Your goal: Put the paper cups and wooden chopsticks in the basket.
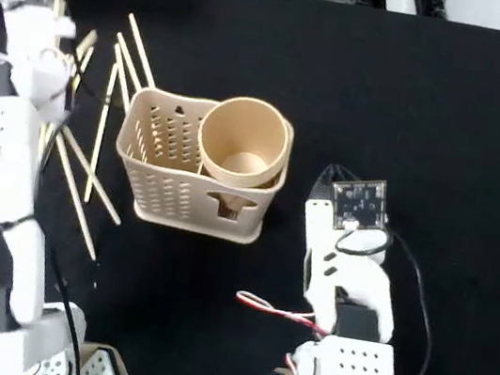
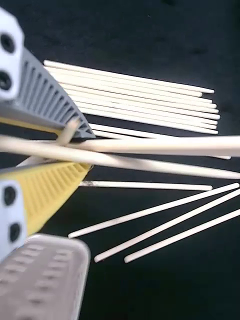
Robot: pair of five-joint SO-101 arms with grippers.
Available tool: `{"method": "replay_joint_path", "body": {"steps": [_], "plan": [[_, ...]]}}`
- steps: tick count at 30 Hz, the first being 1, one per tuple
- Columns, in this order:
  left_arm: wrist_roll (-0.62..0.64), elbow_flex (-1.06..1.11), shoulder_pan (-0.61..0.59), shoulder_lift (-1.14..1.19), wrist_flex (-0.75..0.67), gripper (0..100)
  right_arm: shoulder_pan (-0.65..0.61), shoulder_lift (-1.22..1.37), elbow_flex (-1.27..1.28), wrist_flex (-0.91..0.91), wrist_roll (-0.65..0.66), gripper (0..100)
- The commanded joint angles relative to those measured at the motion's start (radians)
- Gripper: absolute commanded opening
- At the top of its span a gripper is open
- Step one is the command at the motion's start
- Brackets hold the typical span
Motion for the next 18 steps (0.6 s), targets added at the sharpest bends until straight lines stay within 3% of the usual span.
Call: {"method": "replay_joint_path", "body": {"steps": [1, 6, 11, 15, 18], "plan": [[-0.011, 0.308, 0.004, -0.086, -0.298, 3, 0.009, -0.001, -0.004, 0.0, -0.005, 1.1], [0.002, 0.406, 0.004, -0.097, -0.408, 3, 0.009, -0.001, -0.004, 0.0, -0.005, 1.1], [0.12, 0.461, 0.007, -0.187, -0.477, 3, 0.009, -0.001, -0.004, 0.0, -0.005, 1.1], [0.183, 0.608, 0.013, -0.284, -0.605, 3, 0.009, -0.001, -0.004, 0.0, -0.005, 1.1], [0.169, 0.702, 0.001, -0.338, -0.611, 4, 0.009, -0.001, -0.004, 0.0, -0.005, 1.1]]}}
